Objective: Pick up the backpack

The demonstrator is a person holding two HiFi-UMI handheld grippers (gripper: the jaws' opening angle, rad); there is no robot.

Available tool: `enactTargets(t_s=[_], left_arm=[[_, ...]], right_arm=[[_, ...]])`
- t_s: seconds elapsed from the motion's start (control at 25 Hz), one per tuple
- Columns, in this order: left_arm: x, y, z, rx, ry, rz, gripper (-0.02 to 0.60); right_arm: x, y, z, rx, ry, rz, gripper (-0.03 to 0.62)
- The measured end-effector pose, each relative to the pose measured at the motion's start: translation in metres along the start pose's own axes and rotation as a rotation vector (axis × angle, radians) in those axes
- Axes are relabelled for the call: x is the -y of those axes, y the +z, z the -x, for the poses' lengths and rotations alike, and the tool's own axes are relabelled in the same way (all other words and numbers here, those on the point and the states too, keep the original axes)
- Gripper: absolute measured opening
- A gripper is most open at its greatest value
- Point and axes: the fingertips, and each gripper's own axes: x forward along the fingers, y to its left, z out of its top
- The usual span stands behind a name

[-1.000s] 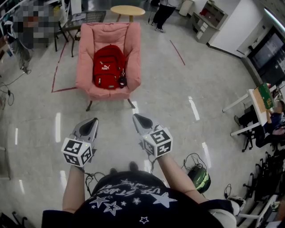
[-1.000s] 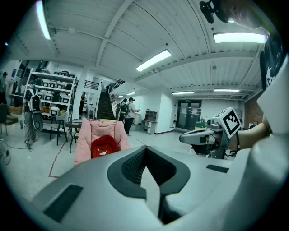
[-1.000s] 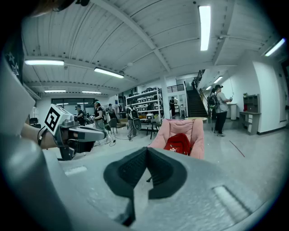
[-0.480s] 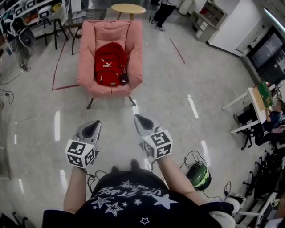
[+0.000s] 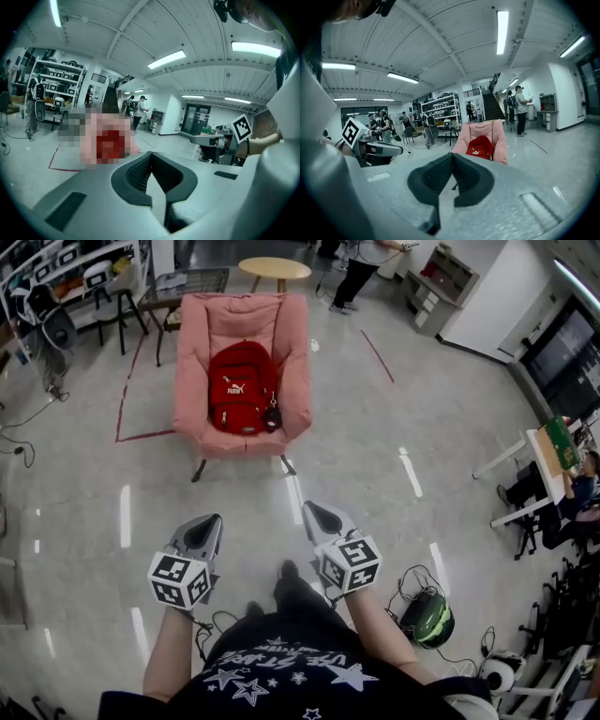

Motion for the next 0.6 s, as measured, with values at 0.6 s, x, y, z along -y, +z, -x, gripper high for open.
enactTargets(t_s=[0.6], left_arm=[[-0.088, 0.039, -0.106, -0.034, 0.108, 0.011, 0.008]], right_arm=[[0.089, 0.022, -0.154, -0.042, 0.100, -0.040, -0.001]])
